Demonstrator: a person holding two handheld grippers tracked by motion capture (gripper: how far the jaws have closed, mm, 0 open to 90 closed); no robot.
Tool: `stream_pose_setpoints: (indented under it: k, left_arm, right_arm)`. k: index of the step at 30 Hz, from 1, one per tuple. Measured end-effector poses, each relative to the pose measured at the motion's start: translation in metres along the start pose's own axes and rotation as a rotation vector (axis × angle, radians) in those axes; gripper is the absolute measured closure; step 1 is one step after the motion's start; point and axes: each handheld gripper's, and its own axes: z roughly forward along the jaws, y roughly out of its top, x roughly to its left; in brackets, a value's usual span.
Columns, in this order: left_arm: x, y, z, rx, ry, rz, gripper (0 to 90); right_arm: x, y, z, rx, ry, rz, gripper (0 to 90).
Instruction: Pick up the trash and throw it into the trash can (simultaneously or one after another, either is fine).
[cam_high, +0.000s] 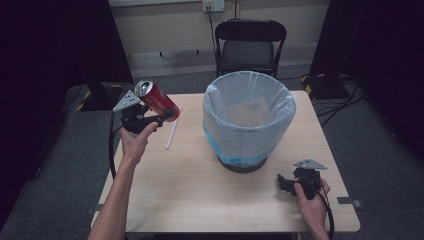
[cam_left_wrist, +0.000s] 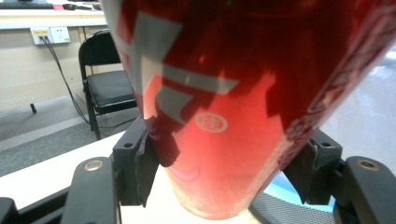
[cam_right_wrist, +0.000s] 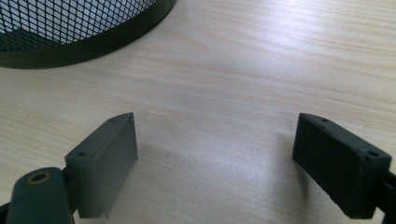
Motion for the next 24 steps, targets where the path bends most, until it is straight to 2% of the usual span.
stream_pose_setpoints:
  k: [7,9,11,16,21,24]
  left_arm:
    - [-0.005,0.012,0.000,-0.026,-0.022,0.010,34.5]
    - [-0.006,0.015,0.001,-0.044,-0.037,-0.006,34.5]
    - [-0.008,0.019,0.001,-0.039,-0.022,0.007,34.5]
    - [-0.013,0.031,0.002,-0.073,-0.045,0.006,34.6]
    - [-0.018,0.043,0.003,-0.084,-0.048,0.025,34.6]
    - [-0.019,0.049,0.003,-0.097,-0.051,0.022,34.5]
  right_arm:
    - [0.000,0.000,0.000,0.000,0.000,0.000,12.9]
    - [0.000,0.000,0.000,0.000,0.000,0.000,12.9]
    - [0.000,0.000,0.000,0.000,0.000,0.000,12.9]
    - [0.000,0.000,0.000,0.000,0.000,0.000,12.9]
    - [0.000,0.000,0.000,0.000,0.000,0.000,12.9]
    - [0.000,0.000,0.000,0.000,0.000,0.000,12.9]
